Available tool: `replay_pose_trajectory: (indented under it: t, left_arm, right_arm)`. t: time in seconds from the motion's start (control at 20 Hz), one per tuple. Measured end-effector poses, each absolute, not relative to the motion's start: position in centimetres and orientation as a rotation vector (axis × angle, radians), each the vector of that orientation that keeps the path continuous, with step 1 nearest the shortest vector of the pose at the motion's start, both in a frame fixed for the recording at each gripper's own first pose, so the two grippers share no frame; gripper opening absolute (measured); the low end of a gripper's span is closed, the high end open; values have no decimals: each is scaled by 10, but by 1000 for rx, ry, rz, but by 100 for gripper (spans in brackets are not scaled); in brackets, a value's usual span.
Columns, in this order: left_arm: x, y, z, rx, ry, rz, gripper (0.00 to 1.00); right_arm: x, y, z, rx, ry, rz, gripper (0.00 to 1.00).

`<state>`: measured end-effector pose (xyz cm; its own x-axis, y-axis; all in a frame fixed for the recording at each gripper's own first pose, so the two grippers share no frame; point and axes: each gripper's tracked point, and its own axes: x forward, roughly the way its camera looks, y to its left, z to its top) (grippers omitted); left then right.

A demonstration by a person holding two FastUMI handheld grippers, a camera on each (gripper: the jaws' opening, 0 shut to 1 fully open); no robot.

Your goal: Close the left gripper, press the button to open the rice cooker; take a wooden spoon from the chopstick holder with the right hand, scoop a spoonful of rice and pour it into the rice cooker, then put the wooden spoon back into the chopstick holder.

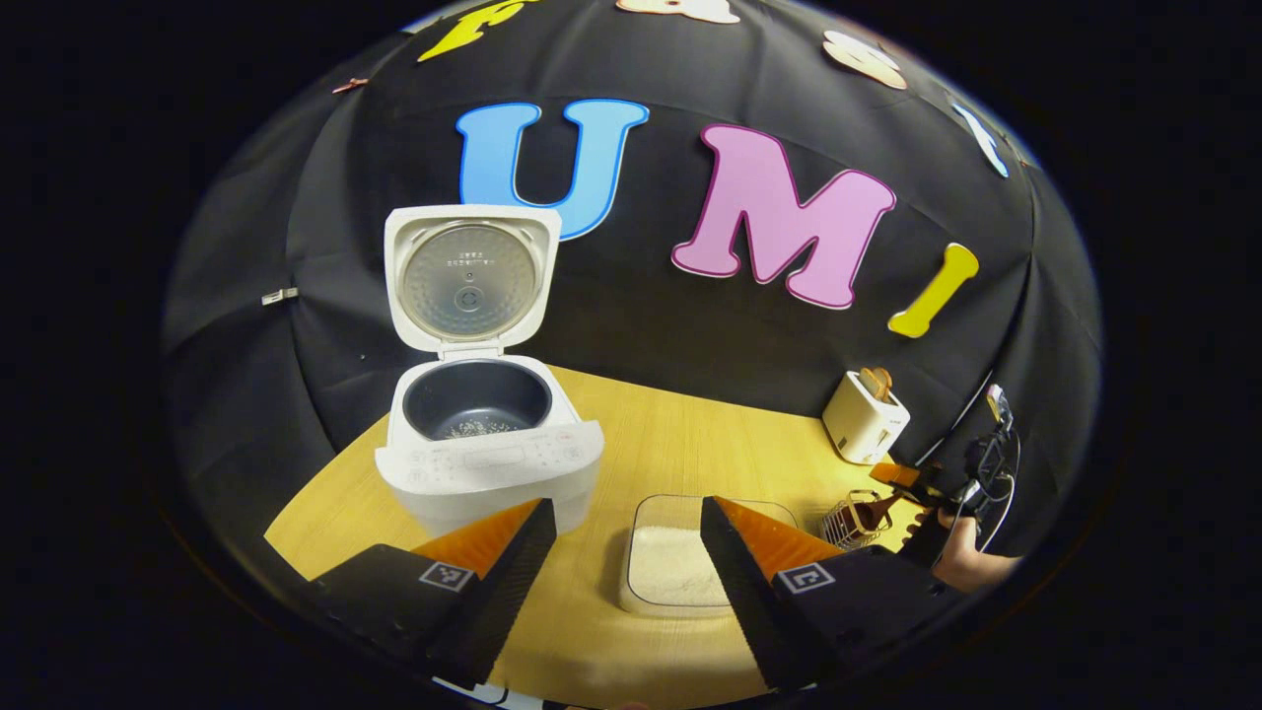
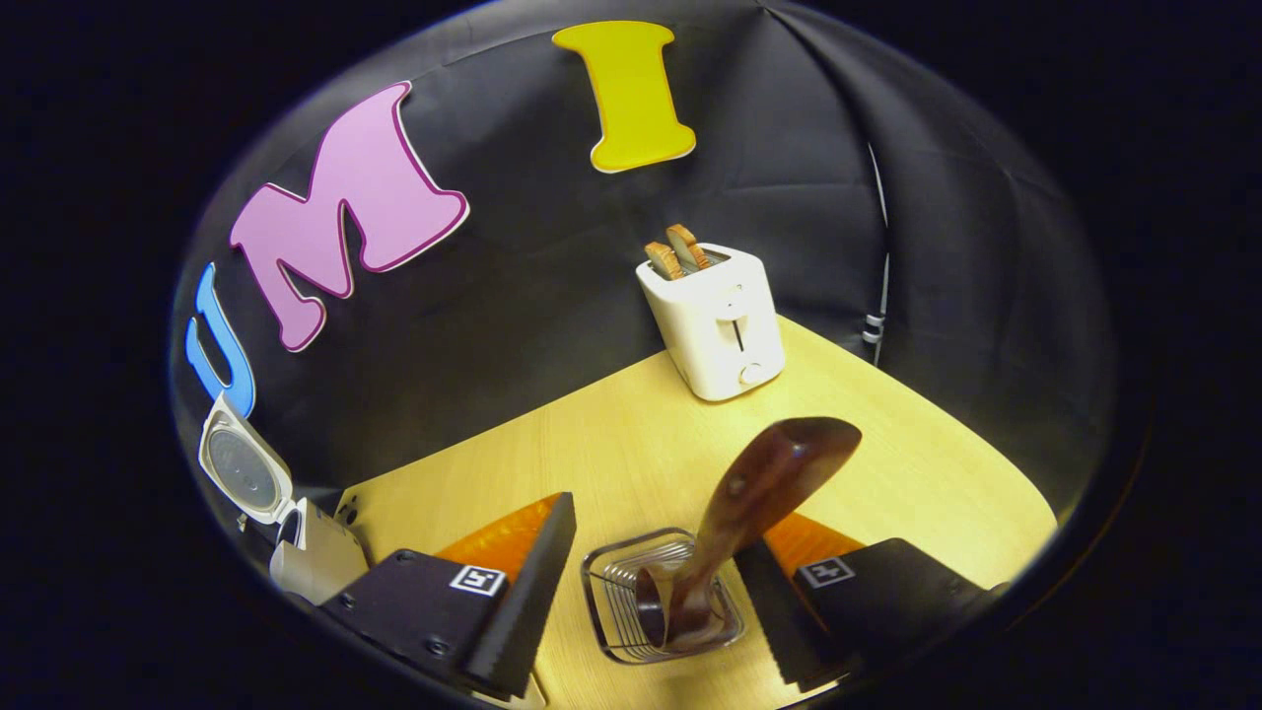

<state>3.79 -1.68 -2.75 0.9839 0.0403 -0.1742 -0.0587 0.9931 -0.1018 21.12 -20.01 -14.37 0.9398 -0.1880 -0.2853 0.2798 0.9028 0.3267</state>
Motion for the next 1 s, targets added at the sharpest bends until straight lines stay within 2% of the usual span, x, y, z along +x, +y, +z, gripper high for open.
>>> replay_pose_trajectory:
  t: [0.05, 0.1, 0.15, 0.5, 0.8, 1.0]
  left_arm:
    - [38, -13, -26, -117, 173, 52, 96]
    - [39, -9, -25, -126, 171, 53, 96]
    - [40, -6, -21, -132, 163, 51, 96]
    - [44, 41, 23, -179, 88, 93, 96]
    - [59, 115, 90, -159, -7, 152, 95]
    - [71, 160, 132, -164, -72, 176, 96]
  right_arm:
    - [205, -203, -139, 361, 240, -261, 95]
    - [198, -203, -135, 355, 236, -267, 80]
    - [192, -203, -133, 354, 237, -275, 98]
    - [146, -197, -115, 291, 228, -332, 98]
    - [90, -174, -92, 236, 215, -347, 98]
    - [73, -159, -83, 211, 203, -365, 98]
